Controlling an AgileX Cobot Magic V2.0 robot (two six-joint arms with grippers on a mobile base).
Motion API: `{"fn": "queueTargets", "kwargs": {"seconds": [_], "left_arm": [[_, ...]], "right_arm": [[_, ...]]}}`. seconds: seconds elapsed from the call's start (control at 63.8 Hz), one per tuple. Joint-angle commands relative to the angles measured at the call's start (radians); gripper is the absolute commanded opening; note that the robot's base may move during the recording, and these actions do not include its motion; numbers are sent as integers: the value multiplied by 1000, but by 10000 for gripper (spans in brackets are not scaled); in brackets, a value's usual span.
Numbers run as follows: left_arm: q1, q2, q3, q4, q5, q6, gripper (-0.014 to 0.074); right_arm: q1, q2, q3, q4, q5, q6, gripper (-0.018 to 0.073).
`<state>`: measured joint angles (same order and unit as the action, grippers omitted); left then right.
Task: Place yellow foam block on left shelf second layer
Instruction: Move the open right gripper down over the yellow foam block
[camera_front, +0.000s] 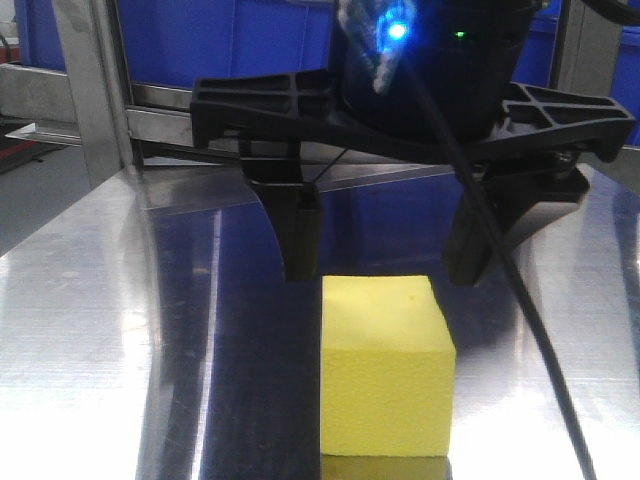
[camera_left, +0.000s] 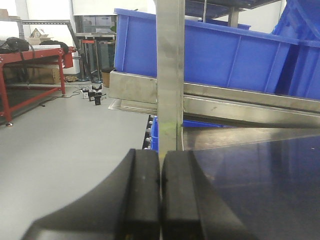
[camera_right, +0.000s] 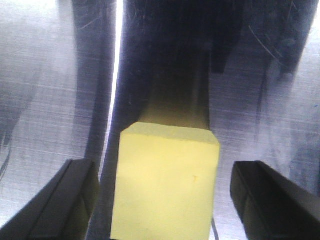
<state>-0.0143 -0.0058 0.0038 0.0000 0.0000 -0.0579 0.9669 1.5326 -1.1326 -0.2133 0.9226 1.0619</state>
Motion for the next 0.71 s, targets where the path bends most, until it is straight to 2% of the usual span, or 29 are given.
{"fn": "queueTargets", "kwargs": {"seconds": [0.0, 0.69], "left_arm": [[1, -20, 27, -6, -82, -3, 124], [1, -20, 27, -6, -82, -3, 124]], "right_arm": [[-2, -35, -35, -33, -10, 3, 632], [-2, 24, -26, -32, -11, 32, 632]]}}
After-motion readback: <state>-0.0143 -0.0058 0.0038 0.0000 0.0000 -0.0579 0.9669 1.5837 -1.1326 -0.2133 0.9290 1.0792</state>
